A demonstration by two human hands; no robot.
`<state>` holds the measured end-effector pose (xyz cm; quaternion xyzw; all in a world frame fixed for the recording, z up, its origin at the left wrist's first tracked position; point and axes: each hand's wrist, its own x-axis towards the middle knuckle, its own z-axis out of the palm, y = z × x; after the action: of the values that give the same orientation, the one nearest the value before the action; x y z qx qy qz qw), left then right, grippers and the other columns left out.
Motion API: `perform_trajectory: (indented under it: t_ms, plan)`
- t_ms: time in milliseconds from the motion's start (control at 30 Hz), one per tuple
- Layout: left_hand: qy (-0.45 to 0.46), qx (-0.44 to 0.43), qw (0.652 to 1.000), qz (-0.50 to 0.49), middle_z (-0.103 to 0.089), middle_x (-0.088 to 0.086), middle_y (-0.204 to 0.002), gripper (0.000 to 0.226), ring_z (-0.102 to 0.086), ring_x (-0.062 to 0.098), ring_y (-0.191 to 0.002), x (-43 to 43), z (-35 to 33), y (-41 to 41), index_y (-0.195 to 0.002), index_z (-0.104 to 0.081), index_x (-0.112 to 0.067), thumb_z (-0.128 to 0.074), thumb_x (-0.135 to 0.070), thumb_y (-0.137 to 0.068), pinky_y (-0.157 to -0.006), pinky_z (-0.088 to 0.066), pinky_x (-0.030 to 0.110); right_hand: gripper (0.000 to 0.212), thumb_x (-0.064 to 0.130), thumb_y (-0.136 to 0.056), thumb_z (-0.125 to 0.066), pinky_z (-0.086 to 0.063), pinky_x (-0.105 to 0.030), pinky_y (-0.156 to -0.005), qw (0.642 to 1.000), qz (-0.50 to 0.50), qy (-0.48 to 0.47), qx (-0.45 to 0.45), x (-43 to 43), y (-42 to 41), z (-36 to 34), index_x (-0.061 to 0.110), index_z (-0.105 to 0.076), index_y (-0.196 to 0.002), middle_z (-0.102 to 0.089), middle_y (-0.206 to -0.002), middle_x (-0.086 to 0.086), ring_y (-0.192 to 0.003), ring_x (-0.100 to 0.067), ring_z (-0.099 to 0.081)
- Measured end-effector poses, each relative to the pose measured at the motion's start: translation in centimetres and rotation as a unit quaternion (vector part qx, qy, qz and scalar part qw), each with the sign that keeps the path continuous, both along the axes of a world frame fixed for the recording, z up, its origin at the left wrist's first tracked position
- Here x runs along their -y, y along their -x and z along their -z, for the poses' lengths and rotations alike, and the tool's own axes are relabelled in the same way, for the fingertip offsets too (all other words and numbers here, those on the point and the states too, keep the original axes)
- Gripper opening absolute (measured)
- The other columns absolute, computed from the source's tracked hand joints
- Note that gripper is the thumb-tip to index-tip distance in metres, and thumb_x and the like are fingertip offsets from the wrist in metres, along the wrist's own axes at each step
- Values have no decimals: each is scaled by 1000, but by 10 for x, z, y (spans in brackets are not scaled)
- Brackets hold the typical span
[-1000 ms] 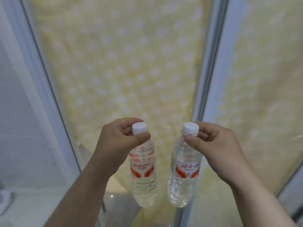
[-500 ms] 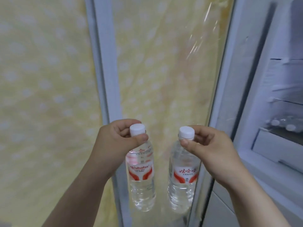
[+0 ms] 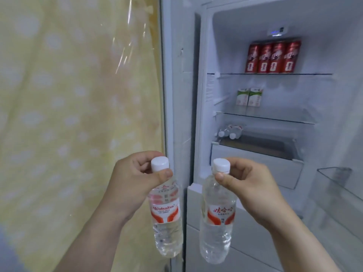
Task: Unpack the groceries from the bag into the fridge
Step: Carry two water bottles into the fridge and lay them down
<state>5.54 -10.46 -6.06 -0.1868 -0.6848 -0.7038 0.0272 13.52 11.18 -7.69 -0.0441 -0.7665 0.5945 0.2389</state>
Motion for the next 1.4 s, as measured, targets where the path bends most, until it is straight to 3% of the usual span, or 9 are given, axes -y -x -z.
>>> perform_trajectory:
  t_ms: [200,400,800,1033,1200,1400]
  plan:
    - [5,7,997,80,-76,5,-83,30,-71,15,-75,-19,3,52,-90,-73,-14,-78,7,-71,-65,-56,23,19,10,-83,-75,-56,-41,-87,996,93,3,6,-9,15,4,25,-73,-94,-77,-92,7,-90,-13,-72]
    - [8,8,988,157,-76,3,-84,32,-71,15,-78,-41,16,95,-87,-72,-19,-79,7,-71,-73,-55,31,19,10,-83,-75,-54,-37,-84,984,178,2,10,-14,23,18,26,-73,-93,-77,-93,7,-91,-14,-72]
    - [24,27,971,235,-75,1,-81,29,-69,10,-74,-133,44,134,-85,-73,-20,-78,5,-72,-71,-51,28,19,13,-83,-75,-54,-35,-82,962,271,8,29,-70,29,38,29,-73,-95,-76,-92,10,-90,-10,-72]
    - [19,59,969,240,-76,5,-84,35,-70,19,-78,-206,53,161,-80,-76,-28,-77,7,-73,-80,-57,42,18,22,-85,-74,-55,-31,-84,955,288,-10,65,-135,55,44,38,-71,-95,-73,-95,23,-91,1,-69]
    - [25,48,974,219,-76,0,-85,31,-70,12,-79,-255,60,179,-88,-74,-20,-77,7,-73,-71,-54,26,26,19,-85,-74,-48,-16,-73,954,293,-27,55,-181,80,46,44,-67,-89,-71,-92,28,-88,8,-66]
    - [36,44,974,219,-76,-3,-84,28,-70,5,-75,-300,62,205,-88,-73,-22,-77,3,-75,-66,-51,20,26,25,-87,-72,-49,-19,-80,949,305,-36,68,-220,115,55,44,-65,-103,-67,-101,26,-98,5,-61]
